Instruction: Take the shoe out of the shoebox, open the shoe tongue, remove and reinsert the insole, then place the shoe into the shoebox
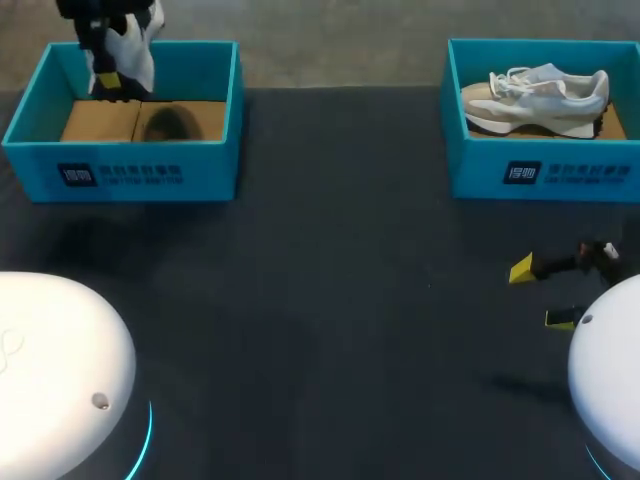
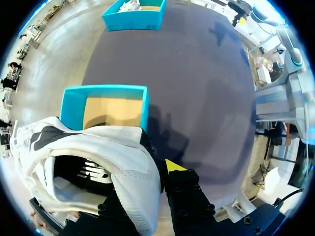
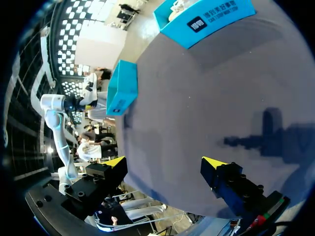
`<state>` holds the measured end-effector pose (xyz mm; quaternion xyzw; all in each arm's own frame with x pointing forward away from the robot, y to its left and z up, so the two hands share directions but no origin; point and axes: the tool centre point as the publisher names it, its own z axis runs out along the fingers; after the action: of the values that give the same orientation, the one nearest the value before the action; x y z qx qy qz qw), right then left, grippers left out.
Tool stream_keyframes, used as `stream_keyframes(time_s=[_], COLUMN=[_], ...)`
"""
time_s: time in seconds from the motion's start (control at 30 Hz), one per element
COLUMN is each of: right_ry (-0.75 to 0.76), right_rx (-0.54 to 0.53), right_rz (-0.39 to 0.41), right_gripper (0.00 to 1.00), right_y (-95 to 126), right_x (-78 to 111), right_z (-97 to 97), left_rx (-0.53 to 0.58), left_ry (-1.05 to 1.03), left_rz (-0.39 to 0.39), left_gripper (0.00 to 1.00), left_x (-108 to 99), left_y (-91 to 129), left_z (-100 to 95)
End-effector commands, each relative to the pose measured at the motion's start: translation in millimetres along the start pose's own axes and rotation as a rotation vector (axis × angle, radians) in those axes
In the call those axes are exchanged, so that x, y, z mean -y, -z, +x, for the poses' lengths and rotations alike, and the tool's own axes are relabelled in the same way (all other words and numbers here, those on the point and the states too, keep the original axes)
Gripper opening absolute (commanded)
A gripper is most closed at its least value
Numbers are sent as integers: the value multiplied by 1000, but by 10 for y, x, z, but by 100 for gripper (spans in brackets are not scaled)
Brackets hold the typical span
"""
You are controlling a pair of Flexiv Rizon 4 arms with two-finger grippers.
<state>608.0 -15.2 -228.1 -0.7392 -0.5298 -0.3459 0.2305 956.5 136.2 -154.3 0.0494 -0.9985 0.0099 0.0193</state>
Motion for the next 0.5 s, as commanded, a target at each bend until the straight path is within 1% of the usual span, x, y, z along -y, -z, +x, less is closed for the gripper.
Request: stream_keyframes(time_s=[0.03, 0.1, 0.17, 0.3, 0.5], right_ry=[-1, -1, -1, -1, -1], right_rx=[3, 3, 3, 3, 3], right_rz=[-12, -12, -12, -12, -12], right_gripper=[100, 100, 100, 100, 100], right_y=[59, 59, 59, 59, 59], right_x=[86, 86, 86, 86, 86], right_z=[7, 7, 7, 7, 7], left_rx=[-28, -26, -22, -23, -23], left_ry=[6, -3, -11, 4, 4], left_rz=[15, 13, 9, 2, 2], left_gripper=[0, 0, 0, 0, 0], left_x=[-189, -238, -355, -507, -507], left_y=[-14, -14, 8, 8, 8], left_z=[-258, -296, -388, -548, -548])
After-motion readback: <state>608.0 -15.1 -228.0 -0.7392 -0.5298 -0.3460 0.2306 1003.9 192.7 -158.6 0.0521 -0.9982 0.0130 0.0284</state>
